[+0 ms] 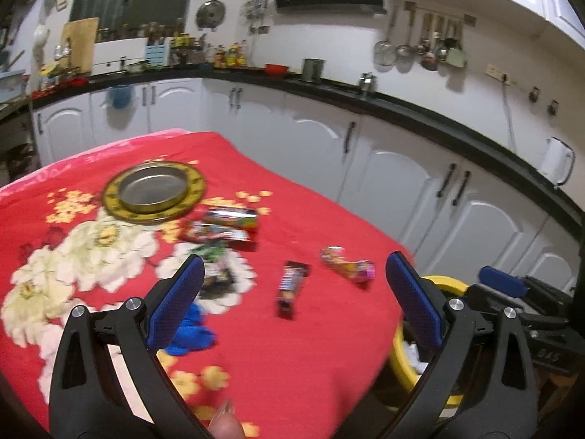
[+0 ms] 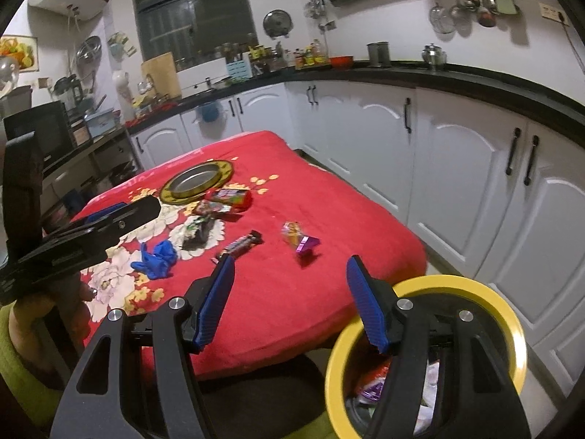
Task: Collect trash
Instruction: 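Move both tools back over the table toward the snack bag and chocolate bar, then grasp the green snack bag with the left tool while the right tool grasps the chocolate bar, then carry the green snack bag and chocolate bar over the yellow bin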
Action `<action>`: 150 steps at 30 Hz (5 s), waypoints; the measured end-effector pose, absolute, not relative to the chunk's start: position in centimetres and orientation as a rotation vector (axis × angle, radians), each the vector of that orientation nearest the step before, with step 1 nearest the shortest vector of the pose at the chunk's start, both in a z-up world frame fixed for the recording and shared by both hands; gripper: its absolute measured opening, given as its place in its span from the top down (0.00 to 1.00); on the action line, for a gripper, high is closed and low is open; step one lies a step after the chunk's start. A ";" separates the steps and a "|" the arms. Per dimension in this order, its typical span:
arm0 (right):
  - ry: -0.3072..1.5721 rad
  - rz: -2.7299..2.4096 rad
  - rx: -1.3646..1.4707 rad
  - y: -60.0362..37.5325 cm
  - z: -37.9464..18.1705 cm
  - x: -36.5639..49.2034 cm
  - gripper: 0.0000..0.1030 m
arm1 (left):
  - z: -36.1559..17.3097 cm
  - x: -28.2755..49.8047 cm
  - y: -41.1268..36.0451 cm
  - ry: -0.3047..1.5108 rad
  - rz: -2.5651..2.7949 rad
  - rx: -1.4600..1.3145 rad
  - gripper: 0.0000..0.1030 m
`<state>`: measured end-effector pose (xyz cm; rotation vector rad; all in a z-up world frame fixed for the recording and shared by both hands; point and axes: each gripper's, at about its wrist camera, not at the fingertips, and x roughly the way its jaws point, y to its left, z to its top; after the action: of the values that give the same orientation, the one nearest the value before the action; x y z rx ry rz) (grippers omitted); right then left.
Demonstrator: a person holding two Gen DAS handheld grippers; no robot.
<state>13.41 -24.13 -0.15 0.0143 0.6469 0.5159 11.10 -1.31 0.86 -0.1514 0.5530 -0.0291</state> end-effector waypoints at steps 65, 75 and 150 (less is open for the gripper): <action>0.865 0.634 0.050 -17.0 -8.0 17.6 0.81 | -7.2 20.6 3.2 0.905 0.022 -0.125 0.87; 0.800 0.617 0.045 -19.3 -6.0 16.6 0.81 | -4.2 17.5 1.3 0.796 -0.047 -0.166 0.90; 0.762 0.234 0.135 -40.2 -6.6 13.5 0.81 | -4.3 12.1 -21.9 0.796 -0.574 0.074 0.91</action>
<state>13.53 -40.24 -6.61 0.1348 0.7624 0.2337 12.15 -21.89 -4.28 0.0736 0.7962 -0.5736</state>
